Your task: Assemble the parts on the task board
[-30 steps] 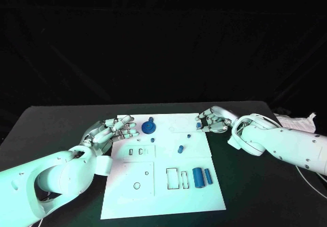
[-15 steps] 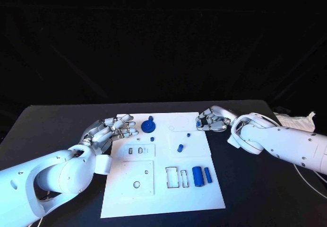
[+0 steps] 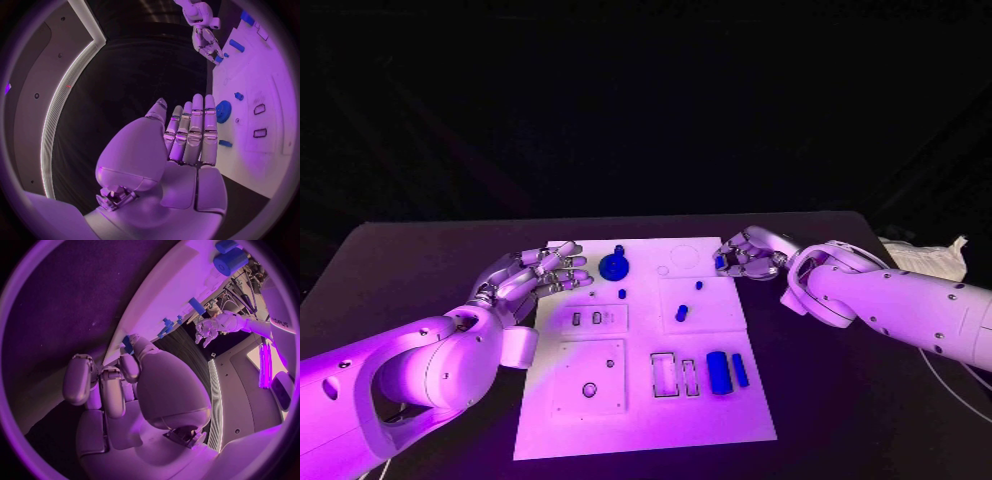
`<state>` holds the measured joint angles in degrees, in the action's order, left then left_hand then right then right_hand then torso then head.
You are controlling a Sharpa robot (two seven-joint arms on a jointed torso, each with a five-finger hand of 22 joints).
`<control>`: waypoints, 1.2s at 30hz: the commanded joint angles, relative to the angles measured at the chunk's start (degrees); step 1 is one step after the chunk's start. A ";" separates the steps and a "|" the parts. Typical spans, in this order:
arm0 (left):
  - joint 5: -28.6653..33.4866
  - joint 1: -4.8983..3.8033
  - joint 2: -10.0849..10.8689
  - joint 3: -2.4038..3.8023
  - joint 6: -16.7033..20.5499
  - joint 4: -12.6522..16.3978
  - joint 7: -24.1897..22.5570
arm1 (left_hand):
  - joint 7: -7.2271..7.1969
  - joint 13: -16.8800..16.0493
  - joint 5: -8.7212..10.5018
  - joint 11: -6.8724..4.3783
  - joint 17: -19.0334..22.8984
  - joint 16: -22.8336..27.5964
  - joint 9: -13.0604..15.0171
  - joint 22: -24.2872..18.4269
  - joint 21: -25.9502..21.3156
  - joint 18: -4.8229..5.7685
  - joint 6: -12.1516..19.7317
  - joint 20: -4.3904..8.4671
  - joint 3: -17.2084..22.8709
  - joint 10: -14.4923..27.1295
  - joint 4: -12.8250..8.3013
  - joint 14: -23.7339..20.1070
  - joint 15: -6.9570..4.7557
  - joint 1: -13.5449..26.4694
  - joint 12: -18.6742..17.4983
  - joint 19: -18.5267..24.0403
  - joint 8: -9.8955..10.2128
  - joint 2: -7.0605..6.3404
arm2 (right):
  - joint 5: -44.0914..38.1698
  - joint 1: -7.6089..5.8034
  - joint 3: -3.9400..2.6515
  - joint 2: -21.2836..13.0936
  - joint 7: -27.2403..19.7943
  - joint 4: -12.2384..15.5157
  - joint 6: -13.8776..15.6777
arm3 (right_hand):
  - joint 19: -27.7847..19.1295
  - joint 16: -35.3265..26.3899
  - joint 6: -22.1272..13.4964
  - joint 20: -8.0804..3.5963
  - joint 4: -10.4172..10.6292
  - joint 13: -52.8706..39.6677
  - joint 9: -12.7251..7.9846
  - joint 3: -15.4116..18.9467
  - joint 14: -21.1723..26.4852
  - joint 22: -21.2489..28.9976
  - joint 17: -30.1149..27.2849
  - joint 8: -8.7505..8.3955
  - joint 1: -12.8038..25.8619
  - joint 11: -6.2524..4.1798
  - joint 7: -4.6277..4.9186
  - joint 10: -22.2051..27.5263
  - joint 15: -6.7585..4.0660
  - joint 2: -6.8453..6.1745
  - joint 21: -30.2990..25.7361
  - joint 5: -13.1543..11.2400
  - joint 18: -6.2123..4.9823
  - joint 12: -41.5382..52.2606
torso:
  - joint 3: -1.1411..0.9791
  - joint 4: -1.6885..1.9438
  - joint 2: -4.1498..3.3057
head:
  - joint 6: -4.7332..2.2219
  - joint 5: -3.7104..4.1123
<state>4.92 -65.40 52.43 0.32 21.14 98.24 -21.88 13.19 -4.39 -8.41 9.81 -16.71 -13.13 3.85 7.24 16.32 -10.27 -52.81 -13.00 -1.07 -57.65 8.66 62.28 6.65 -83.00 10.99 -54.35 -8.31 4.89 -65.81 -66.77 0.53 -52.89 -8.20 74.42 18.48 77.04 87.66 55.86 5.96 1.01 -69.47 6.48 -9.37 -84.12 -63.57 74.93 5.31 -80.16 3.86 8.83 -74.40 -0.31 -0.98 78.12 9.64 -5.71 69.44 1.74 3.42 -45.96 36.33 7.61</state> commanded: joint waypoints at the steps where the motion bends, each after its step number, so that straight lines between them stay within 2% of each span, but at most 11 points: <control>1: 0.02 -0.02 -0.13 0.02 -1.13 0.07 -0.35 | 0.22 0.08 -0.16 0.01 -0.06 0.31 -0.07 -0.09 -0.29 -0.15 0.32 0.09 0.04 0.18 -0.23 0.42 0.03 -0.64 -0.05 -0.28 -0.06 0.12 | -0.23 0.11 0.00 0.13 -0.59 -0.05 -1.08 | 0.00 0.21 0.55 -0.41 -0.07 -0.09 0.07 -0.39 -4.94 -0.06 10.95 0.39 0.08 -0.12 0.01 -0.50 -0.20 0.56 0.19 -0.30 0.51 0.29 | -0.01 -0.04 0.00 | 0.05 0.01; 6: 0.02 -0.02 -0.08 0.02 -1.13 0.12 -0.32 | 0.22 0.08 -0.16 0.01 -0.06 0.31 -0.07 -0.09 -0.29 -0.15 0.32 0.09 0.04 0.18 -0.23 0.42 0.03 -0.64 -0.05 -0.28 -0.06 0.12 | -0.23 0.12 0.00 0.21 -0.63 -0.18 -0.92 | 0.00 0.22 1.22 -0.47 -0.20 -0.36 0.15 -0.62 -4.95 -0.06 10.98 0.61 0.13 -0.23 -0.15 -0.74 -0.28 0.62 0.20 -0.55 0.50 0.56 | 0.01 -0.07 -0.01 | 0.30 0.01; 14: 0.02 -0.02 -0.05 0.02 -1.13 0.14 -0.28 | 0.22 0.08 -0.16 0.01 -0.06 0.31 -0.07 -0.09 -0.29 -0.15 0.32 0.09 0.04 0.18 -0.23 0.42 0.03 -0.64 -0.05 -0.28 -0.06 0.12 | -0.21 0.12 0.00 0.45 -0.64 -0.19 0.57 | 0.06 0.25 3.65 -0.83 -0.49 -1.40 0.51 -1.51 -4.97 -0.20 11.05 1.55 0.20 -0.89 -0.99 -1.69 -0.78 1.35 0.28 -1.04 0.51 1.60 | 0.00 0.03 0.01 | 0.37 0.07; 16: 0.02 -0.02 -0.03 0.02 -1.12 0.14 -0.28 | 0.22 0.08 -0.16 0.01 -0.06 0.31 -0.07 -0.09 -0.29 -0.15 0.32 0.09 0.04 0.18 -0.23 0.42 0.03 -0.64 -0.05 -0.28 -0.06 0.12 | -0.44 0.13 0.00 0.47 -0.26 -0.02 2.87 | 0.13 0.28 5.17 -1.06 -0.57 -1.84 0.83 -1.96 -4.99 -0.31 11.13 2.34 0.15 -1.35 -1.56 -2.10 -1.10 1.93 0.33 -1.19 0.52 2.04 | 0.02 0.05 0.01 | 0.44 0.13; 18: 0.02 -0.01 -0.02 0.02 -1.12 0.13 -0.27 | 0.22 0.08 -0.16 0.01 -0.06 0.31 -0.07 -0.09 -0.29 -0.15 0.32 0.09 0.04 0.18 -0.23 0.42 0.03 -0.64 -0.05 -0.28 -0.06 0.12 | -0.82 0.13 -0.03 0.41 0.00 0.21 5.61 | 0.27 0.34 7.03 -1.67 -0.69 -2.47 1.33 -3.21 -5.03 -0.52 11.26 3.56 -0.20 -2.27 -2.54 -2.76 -1.81 3.51 0.45 -3.96 0.54 2.65 | -0.01 0.00 0.01 | 0.52 -0.01; 21: 0.02 0.00 0.01 0.02 -1.07 0.11 -0.25 | 0.22 0.08 -0.16 0.01 -0.06 0.31 -0.07 -0.09 -0.29 -0.15 0.32 0.09 0.04 0.18 -0.23 0.42 0.03 -0.64 -0.05 -0.28 -0.06 0.12 | -0.95 0.11 -0.06 0.33 0.38 0.35 7.63 | 0.45 0.42 7.73 -2.06 -1.03 -3.01 1.62 -3.75 -5.07 -0.81 11.42 4.21 -0.32 -2.61 -3.08 -3.31 -2.21 3.75 0.59 -4.93 0.61 3.18 | -0.06 -0.04 0.02 | 0.52 -0.08; 22: 0.02 0.00 0.02 0.02 -1.06 0.12 -0.25 | 0.22 0.08 -0.16 0.01 -0.06 0.31 -0.07 -0.09 -0.29 -0.15 0.32 0.09 0.04 0.18 -0.23 0.42 0.03 -0.64 -0.05 -0.28 -0.06 0.12 | -0.96 0.10 -0.07 0.32 0.54 0.47 8.11 | 0.46 0.42 7.74 -2.06 -1.04 -3.02 1.62 -3.76 -5.07 -0.81 11.42 4.23 -0.33 -2.62 -3.09 -3.32 -2.22 3.76 0.59 -4.94 0.62 3.19 | 0.01 -0.05 0.03 | 0.56 -0.05; 25: 0.02 0.00 0.02 0.01 -1.07 0.12 -0.25 | 0.22 0.08 -0.16 0.01 -0.06 0.31 -0.07 -0.09 -0.29 -0.15 0.32 0.09 0.04 0.18 -0.23 0.42 0.03 -0.64 -0.05 -0.28 -0.06 0.12 | -0.55 0.08 -0.09 0.30 1.19 1.22 8.97 | 0.48 0.42 7.80 -2.17 -1.12 -3.06 1.68 -3.90 -5.07 -0.84 11.42 4.35 -0.31 -2.70 -3.17 -3.39 -2.31 3.79 0.61 -5.03 0.63 3.21 | 0.07 -0.03 0.04 | 0.58 -0.12; 29: 0.02 0.01 0.00 0.01 -1.06 -0.02 -0.24 | 0.22 0.08 -0.16 0.01 -0.06 0.31 -0.07 -0.09 -0.29 -0.15 0.32 0.09 0.04 0.18 -0.23 0.42 0.03 -0.64 -0.05 -0.28 -0.06 0.12 | 0.58 -0.16 -0.13 0.20 3.70 3.55 9.29 | 0.34 0.30 7.61 -2.25 -1.11 -2.83 1.67 -3.99 -5.02 -0.54 11.21 4.32 -0.16 -2.70 -3.13 -3.23 -2.36 3.81 0.47 -5.03 0.57 2.95 | -0.01 0.03 0.09 | 0.66 -0.25; 34: 0.02 0.01 -0.04 0.00 -0.98 -0.25 -0.20 | 0.22 0.08 -0.16 0.01 -0.06 0.31 -0.07 -0.09 -0.29 -0.15 0.32 0.09 0.04 0.18 -0.23 0.42 0.03 -0.64 -0.05 -0.28 -0.06 0.12 | 1.11 -0.87 -0.15 0.26 8.81 7.96 9.19 | -0.36 -0.17 6.94 -2.39 -1.27 -1.65 1.64 -4.51 -4.82 0.85 10.38 4.23 0.16 -2.60 -2.94 -2.21 -2.36 3.86 -0.21 -4.74 0.33 1.56 | 0.11 0.02 0.15 | 0.43 -0.23; 36: 0.02 0.01 -0.12 0.00 -0.98 -0.37 -0.15 | 0.22 0.09 -0.15 0.01 -0.07 0.35 -0.07 -0.10 -0.30 -0.15 0.31 0.09 0.07 0.16 -0.25 0.44 0.03 -0.65 -0.05 -0.29 -0.07 0.12 | 0.67 -1.17 -0.15 0.70 11.24 9.67 9.01 | -0.63 -0.34 6.65 -2.39 -1.18 -1.24 1.61 -4.58 -4.75 1.37 10.11 4.17 0.53 -2.51 -2.84 -1.84 -2.31 3.76 -0.49 -4.79 0.25 1.07 | 0.14 0.03 0.23 | 0.35 -0.52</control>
<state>4.92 -65.38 52.45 0.30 21.11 97.85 -21.81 13.19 -4.38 -8.41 9.81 -16.70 -13.04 3.85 7.22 16.32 -10.26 -52.81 -13.00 -1.07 -57.65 8.66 62.28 6.65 -83.00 10.99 -54.35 -8.31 4.89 -65.16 -67.84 0.38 -52.46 -2.61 83.18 26.76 76.74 87.56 61.37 3.38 -0.26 -72.66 7.30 -13.63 -84.04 -62.26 74.91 8.23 -79.41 1.89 7.22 -76.15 -2.29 1.90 77.91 4.71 -5.71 70.88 1.81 3.45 -45.82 36.75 7.27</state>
